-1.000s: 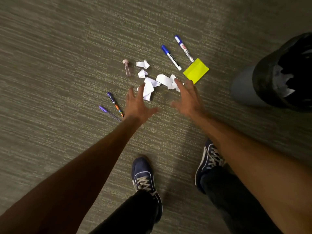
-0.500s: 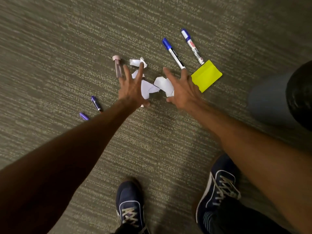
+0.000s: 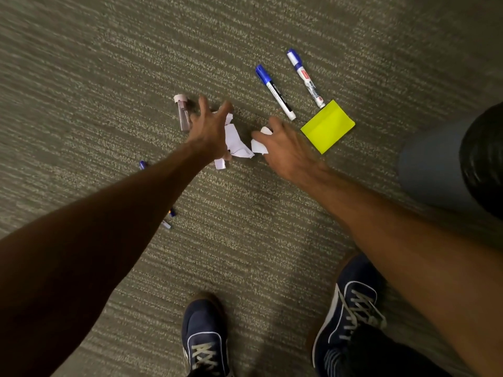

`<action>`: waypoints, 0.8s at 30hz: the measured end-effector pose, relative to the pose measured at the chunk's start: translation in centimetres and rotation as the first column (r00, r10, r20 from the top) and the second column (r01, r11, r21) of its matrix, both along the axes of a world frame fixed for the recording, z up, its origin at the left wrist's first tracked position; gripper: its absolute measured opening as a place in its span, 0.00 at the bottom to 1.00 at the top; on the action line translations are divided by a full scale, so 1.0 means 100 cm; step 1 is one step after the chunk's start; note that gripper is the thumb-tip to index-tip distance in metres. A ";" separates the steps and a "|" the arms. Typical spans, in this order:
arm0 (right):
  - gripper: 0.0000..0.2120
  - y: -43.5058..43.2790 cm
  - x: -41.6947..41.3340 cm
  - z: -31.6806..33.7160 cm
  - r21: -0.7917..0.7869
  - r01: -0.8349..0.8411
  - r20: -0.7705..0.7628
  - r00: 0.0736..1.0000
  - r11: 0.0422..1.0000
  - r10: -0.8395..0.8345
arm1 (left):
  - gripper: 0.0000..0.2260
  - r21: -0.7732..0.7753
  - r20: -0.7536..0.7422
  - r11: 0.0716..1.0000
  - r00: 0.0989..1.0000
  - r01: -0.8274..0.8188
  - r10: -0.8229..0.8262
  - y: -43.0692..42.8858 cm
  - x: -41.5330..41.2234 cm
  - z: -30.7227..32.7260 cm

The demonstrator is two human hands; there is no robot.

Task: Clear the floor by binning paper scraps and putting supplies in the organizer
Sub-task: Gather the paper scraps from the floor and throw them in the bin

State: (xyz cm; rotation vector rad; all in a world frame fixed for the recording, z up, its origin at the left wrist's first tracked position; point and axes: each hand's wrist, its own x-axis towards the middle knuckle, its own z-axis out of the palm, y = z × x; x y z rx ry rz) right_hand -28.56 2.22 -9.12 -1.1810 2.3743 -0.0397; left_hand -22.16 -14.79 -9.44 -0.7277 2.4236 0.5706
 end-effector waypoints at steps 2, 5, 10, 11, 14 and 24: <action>0.18 0.001 0.000 -0.003 -0.028 -0.002 0.008 1.000 1.000 0.003 | 0.42 0.019 -0.019 1.000 1.000 -0.025 0.025 0.003 0.003 0.000; 0.14 0.000 0.003 -0.008 -0.064 0.033 0.042 0.999 0.997 -0.031 | 0.32 0.032 -0.088 0.998 0.995 -0.049 0.052 0.007 0.010 -0.003; 0.11 -0.001 0.009 -0.013 -0.152 0.162 0.133 0.981 0.975 -0.142 | 0.15 -0.009 -0.214 0.995 0.972 -0.100 0.096 0.018 0.022 -0.005; 0.10 -0.001 0.010 -0.014 -0.173 0.204 0.149 0.972 0.964 -0.179 | 0.14 0.009 -0.232 0.992 0.964 -0.128 0.127 0.020 0.024 -0.005; 0.09 0.002 0.014 -0.013 -0.239 0.394 0.231 0.911 0.888 -0.342 | 0.08 0.096 -0.260 0.956 0.920 -0.276 0.292 0.022 0.032 -0.006; 0.11 0.003 0.044 -0.013 -0.316 0.471 0.363 0.862 0.824 -0.354 | 0.14 0.409 -0.120 0.728 0.758 -0.550 0.641 0.021 0.060 -0.003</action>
